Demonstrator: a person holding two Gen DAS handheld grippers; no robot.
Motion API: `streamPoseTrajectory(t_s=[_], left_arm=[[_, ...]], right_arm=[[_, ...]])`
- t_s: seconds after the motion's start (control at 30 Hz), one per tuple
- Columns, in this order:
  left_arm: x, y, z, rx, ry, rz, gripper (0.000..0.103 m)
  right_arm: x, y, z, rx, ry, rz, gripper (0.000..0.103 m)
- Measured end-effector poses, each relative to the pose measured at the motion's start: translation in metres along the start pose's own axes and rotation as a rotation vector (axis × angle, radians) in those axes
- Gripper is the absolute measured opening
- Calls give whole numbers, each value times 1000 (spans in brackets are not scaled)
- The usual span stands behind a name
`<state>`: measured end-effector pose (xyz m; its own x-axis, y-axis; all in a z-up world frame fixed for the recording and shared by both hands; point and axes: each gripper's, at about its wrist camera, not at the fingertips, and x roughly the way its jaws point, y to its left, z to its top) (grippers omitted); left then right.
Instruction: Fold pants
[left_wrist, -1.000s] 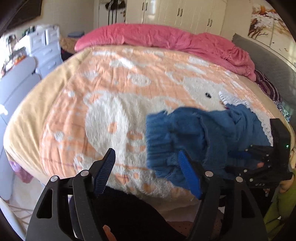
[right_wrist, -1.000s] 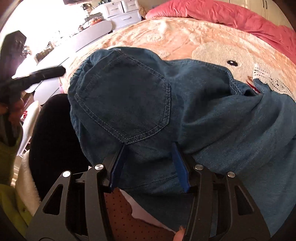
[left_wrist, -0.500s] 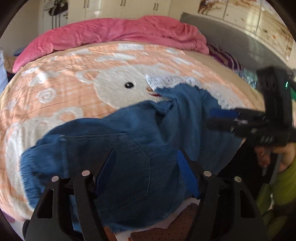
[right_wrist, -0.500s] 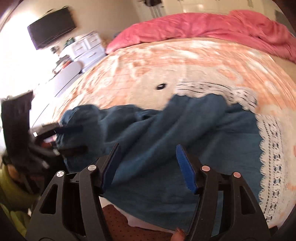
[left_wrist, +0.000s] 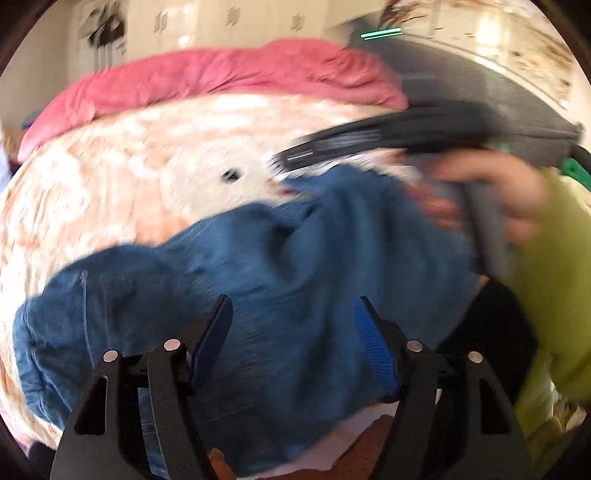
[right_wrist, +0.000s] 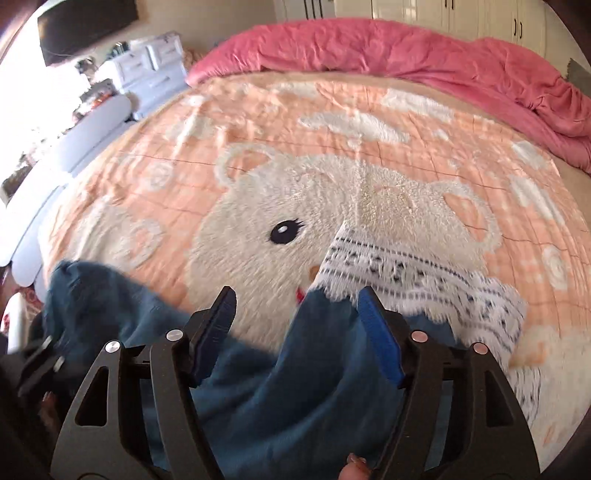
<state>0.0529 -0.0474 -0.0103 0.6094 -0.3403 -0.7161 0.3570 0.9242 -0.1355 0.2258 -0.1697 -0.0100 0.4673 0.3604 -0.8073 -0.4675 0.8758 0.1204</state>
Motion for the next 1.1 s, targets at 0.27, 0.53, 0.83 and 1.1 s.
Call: streamPoseTrajectory(t_s=[0.27, 0.53, 0.83, 1.1], left_arm=[[45, -7, 1, -41, 120, -140, 67], [46, 2, -3, -70, 89, -204, 67], [41, 0, 1, -80, 45, -209, 79], [46, -30, 19, 36, 6, -133, 58]], right_arm=[[61, -23, 29, 47, 123, -126, 61], [52, -43, 22, 59, 65, -74, 6], [-61, -85, -19, 244, -179, 41, 6], [-124, -121, -57, 365, -290, 45, 6]])
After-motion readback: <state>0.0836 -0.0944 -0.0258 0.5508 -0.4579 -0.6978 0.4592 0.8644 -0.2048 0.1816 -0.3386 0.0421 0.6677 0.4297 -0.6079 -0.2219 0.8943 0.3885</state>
